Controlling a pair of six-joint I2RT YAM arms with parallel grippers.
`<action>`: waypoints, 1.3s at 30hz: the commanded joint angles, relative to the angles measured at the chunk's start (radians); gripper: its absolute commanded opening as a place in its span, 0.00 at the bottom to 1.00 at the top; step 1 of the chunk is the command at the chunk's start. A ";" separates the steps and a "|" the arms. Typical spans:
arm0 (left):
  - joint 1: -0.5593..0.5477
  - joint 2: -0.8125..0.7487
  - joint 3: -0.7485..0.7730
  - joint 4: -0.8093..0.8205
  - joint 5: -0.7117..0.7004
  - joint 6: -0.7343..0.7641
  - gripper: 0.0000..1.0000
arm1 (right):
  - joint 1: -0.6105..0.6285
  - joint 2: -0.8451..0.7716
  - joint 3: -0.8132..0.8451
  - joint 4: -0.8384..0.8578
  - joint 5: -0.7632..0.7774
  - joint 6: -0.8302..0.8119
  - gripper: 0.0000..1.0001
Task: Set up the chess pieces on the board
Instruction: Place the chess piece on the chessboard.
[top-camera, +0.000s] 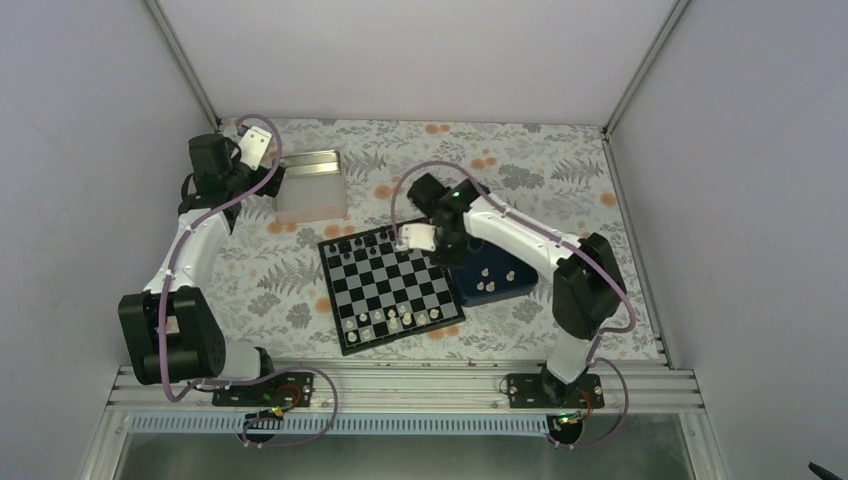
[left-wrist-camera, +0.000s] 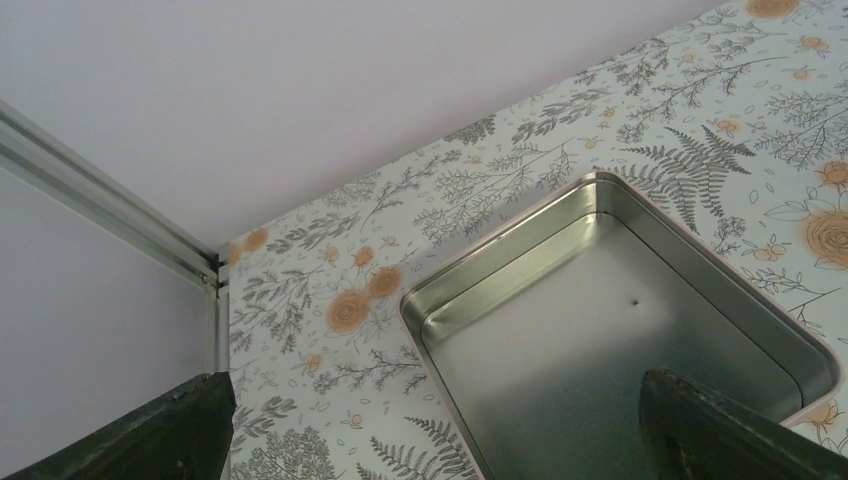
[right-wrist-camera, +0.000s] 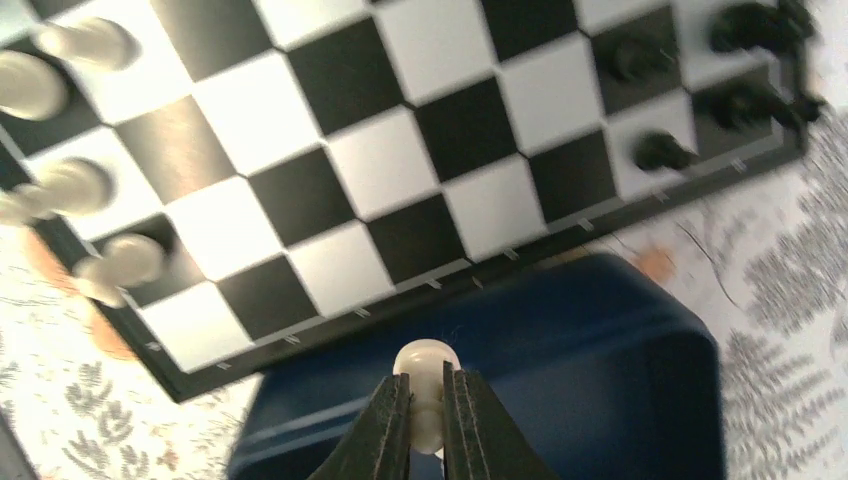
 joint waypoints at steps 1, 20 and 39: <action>0.005 -0.025 0.020 0.007 0.013 0.001 1.00 | 0.096 0.039 0.013 -0.025 -0.030 0.033 0.08; 0.005 -0.022 0.020 0.009 0.021 0.000 1.00 | 0.247 0.147 -0.023 0.006 -0.102 0.040 0.11; 0.005 -0.017 0.020 0.010 0.020 0.002 1.00 | 0.250 0.169 -0.054 0.039 -0.110 0.030 0.19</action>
